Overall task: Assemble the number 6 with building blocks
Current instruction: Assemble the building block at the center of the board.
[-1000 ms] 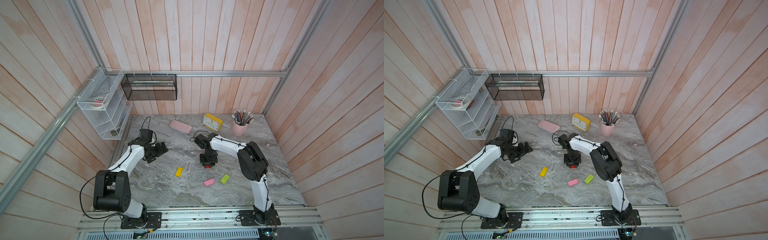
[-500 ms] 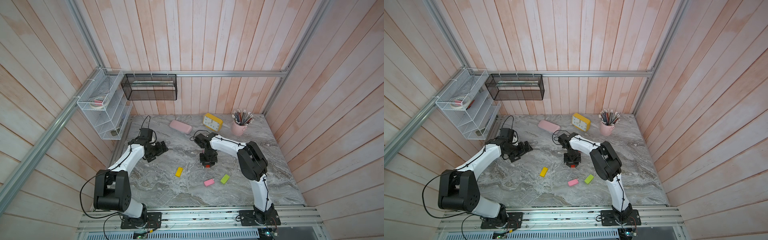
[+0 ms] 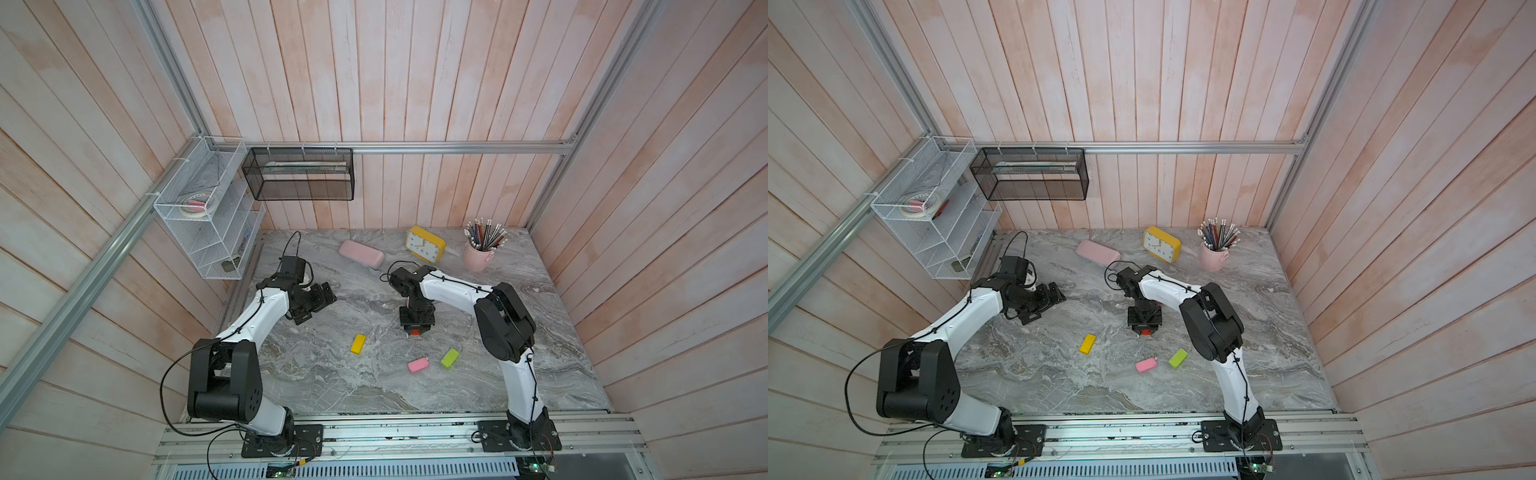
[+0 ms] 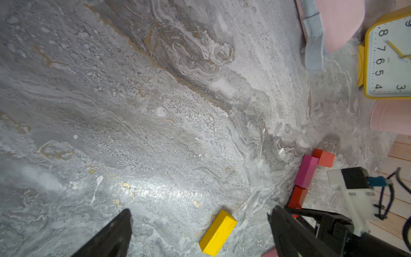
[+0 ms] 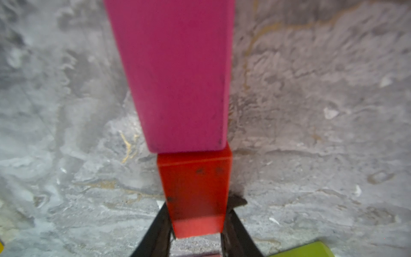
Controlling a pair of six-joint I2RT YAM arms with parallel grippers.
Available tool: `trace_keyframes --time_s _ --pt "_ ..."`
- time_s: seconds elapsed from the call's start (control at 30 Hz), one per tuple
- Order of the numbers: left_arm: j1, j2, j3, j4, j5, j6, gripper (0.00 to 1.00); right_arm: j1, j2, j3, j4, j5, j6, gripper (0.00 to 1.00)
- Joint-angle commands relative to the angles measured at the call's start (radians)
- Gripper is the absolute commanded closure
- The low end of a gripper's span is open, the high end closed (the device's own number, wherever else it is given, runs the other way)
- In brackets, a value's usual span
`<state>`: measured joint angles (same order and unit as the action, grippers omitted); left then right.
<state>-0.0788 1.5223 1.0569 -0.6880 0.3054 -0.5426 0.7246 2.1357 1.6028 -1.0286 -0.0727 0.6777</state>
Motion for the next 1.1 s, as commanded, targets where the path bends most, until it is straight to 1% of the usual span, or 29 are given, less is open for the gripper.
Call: trace_keyframes --time_s 0.0,0.07,0.13,0.27,0.53,0.73,1.07 --pt "0.004 0.009 0.004 0.002 -0.014 0.01 0.02 -0.008 0.013 -0.036 0.039 0.036 0.002 0.49" --pt "0.004 0.008 0.003 0.002 -0.014 0.01 0.02 -0.008 0.003 -0.043 0.046 0.036 0.002 0.4" --pt "0.004 0.007 0.004 0.003 -0.013 0.01 0.02 -0.007 -0.009 -0.051 0.055 0.034 0.003 0.35" --pt "0.004 0.005 0.0 0.002 -0.013 0.01 0.02 -0.005 -0.038 -0.066 0.074 0.034 0.002 0.32" --pt "0.004 -0.002 -0.016 0.008 -0.011 0.01 0.02 0.016 -0.071 -0.083 0.102 0.016 -0.012 0.32" --pt "0.004 -0.013 -0.028 0.011 -0.011 0.01 0.02 0.042 -0.093 -0.083 0.106 0.028 -0.019 0.32" --pt "0.004 -0.008 -0.034 0.018 -0.006 0.01 0.02 0.046 -0.131 -0.07 0.072 0.042 -0.009 0.32"
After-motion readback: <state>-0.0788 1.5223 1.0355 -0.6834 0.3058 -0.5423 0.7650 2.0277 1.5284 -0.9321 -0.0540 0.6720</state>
